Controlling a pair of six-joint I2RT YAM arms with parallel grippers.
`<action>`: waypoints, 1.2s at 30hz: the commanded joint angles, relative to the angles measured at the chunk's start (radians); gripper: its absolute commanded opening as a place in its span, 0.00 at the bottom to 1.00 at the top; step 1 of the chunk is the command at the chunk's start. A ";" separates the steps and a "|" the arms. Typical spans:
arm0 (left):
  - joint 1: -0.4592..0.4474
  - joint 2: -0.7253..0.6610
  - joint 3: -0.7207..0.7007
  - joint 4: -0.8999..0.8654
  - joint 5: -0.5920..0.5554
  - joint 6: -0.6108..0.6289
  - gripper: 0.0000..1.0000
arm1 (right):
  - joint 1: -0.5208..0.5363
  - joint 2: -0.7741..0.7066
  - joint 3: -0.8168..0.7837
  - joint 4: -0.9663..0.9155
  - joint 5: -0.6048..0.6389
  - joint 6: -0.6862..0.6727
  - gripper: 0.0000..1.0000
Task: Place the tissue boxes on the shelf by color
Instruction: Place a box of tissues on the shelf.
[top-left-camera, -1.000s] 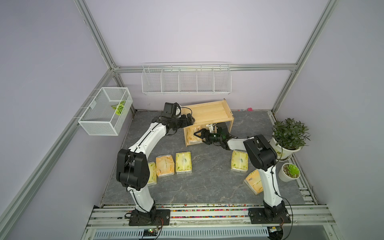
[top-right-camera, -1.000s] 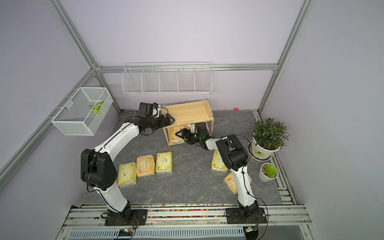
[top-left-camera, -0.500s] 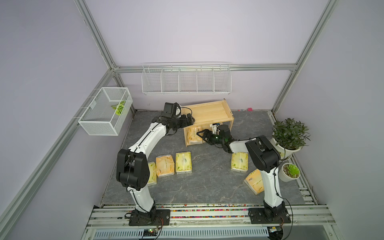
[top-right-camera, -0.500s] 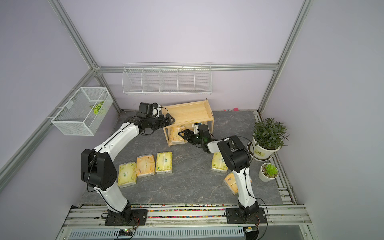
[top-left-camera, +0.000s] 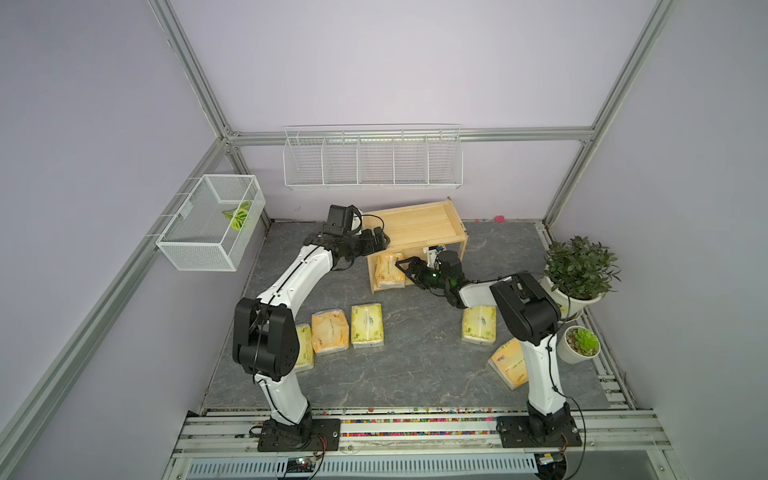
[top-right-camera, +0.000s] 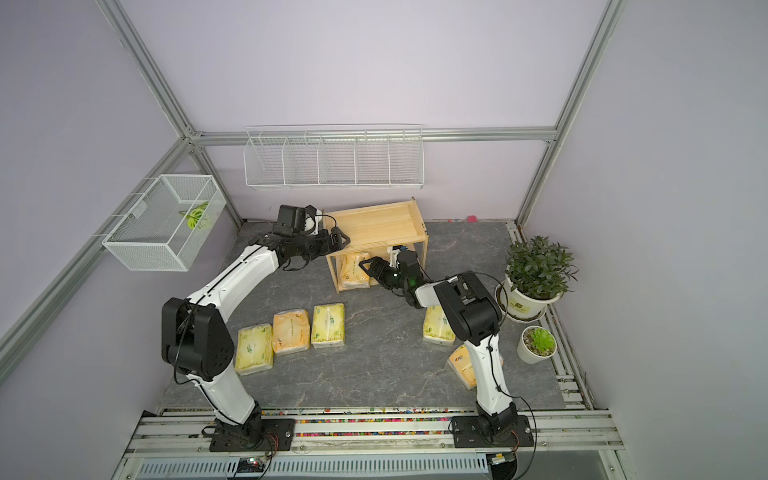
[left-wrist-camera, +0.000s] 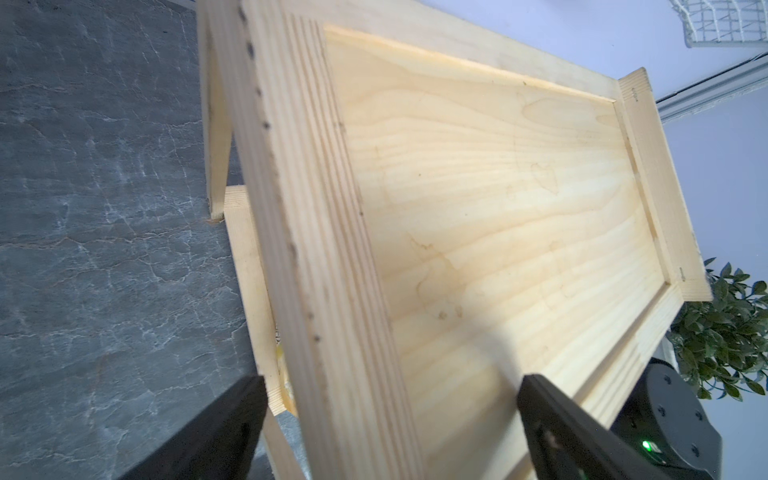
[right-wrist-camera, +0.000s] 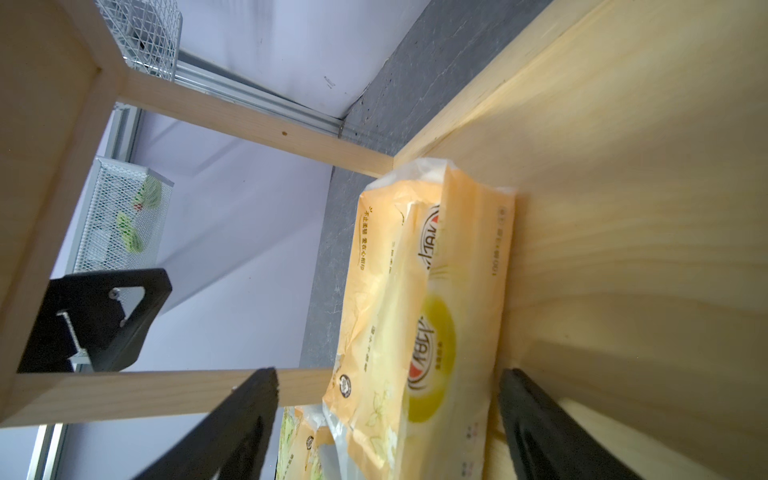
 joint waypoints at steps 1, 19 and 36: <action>-0.007 0.014 -0.014 -0.005 0.006 0.013 1.00 | -0.007 0.026 0.016 -0.064 0.060 0.010 0.89; -0.014 0.023 -0.020 -0.003 0.012 0.016 1.00 | 0.023 0.124 0.203 -0.156 -0.022 0.010 0.87; -0.016 0.023 -0.030 0.002 0.009 0.016 1.00 | 0.026 0.091 0.184 -0.175 -0.020 -0.019 0.89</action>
